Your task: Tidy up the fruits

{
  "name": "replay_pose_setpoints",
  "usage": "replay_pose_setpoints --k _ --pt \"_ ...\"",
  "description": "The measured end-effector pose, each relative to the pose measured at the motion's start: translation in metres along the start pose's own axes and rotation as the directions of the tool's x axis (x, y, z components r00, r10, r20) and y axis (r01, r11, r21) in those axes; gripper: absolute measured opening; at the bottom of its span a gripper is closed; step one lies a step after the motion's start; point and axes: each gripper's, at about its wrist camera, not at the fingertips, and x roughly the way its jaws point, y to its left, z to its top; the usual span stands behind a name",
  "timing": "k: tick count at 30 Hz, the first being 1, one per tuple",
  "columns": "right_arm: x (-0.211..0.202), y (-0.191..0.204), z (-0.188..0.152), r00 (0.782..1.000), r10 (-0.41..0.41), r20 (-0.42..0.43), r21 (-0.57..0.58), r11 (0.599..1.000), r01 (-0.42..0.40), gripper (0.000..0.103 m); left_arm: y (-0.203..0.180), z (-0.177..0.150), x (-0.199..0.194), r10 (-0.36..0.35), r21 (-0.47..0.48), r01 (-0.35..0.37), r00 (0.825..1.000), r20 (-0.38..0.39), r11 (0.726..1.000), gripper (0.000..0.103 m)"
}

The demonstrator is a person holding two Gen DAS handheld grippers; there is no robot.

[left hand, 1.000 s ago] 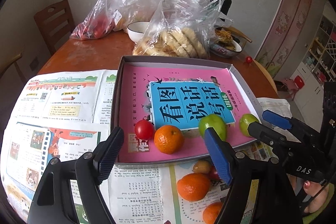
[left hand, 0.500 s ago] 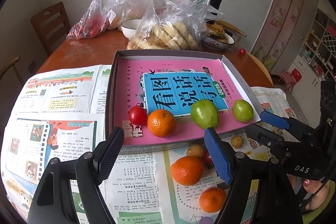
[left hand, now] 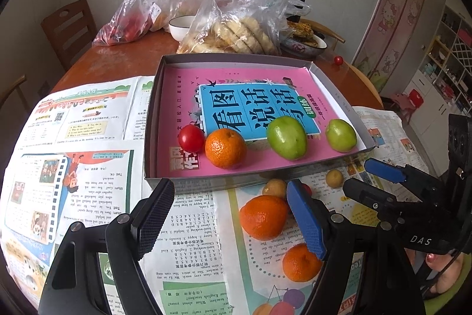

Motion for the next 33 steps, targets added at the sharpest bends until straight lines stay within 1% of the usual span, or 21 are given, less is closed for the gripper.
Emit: replay_pose_setpoints --k 5,13,25,33 --pt "0.001 0.001 0.001 1.0 0.001 -0.003 -0.003 1.0 -0.001 0.072 0.001 -0.003 0.001 -0.001 -0.004 0.001 1.0 -0.007 1.0 0.08" --pt "0.008 0.002 -0.002 1.0 -0.003 -0.025 -0.012 1.0 0.003 0.072 -0.003 -0.009 0.006 0.003 0.018 -0.002 0.999 -0.035 1.0 0.08" --pt "0.014 0.003 -0.006 0.999 -0.002 -0.047 -0.019 1.0 0.002 0.072 -0.012 -0.018 0.018 -0.009 0.044 0.013 0.996 -0.084 0.999 0.08" --pt "0.019 0.002 -0.009 0.998 0.004 -0.062 -0.017 1.0 -0.005 0.072 -0.011 -0.02 0.025 -0.019 0.02 0.021 0.994 -0.103 1.0 0.08"
